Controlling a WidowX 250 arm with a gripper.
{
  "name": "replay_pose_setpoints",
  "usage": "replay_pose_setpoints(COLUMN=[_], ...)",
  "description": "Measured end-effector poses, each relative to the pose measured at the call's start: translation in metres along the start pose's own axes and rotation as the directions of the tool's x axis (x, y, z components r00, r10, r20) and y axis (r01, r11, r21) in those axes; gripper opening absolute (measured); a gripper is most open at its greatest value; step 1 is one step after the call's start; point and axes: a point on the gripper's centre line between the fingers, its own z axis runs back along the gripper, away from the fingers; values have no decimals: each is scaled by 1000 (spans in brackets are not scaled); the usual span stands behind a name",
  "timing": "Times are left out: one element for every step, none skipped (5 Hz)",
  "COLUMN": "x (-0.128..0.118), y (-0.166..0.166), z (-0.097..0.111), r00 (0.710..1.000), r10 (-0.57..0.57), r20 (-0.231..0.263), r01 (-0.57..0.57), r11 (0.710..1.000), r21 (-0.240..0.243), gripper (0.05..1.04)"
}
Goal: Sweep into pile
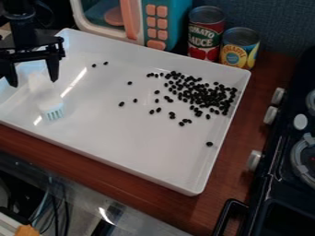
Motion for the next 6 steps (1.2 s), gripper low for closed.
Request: replay_pose_setpoints(x=[-3, -3, -4, -2, 1, 2], y=[-2, -6, 0, 3, 10, 11], z=[-10, -11, -15, -16, -16, -20], r00=[1000, 999, 998, 998, 998, 998], r10=[1, 29, 43, 53, 60, 53], r20=[-32, -37, -40, -38, -36, -38], r01=[-1, -30, -46, -55, -62, -56], r11=[1000, 999, 998, 996, 995, 995], r21=[2, -32, -54, -65, -75, -76], gripper=[1001, 1001, 1001, 1001, 1001, 1001])
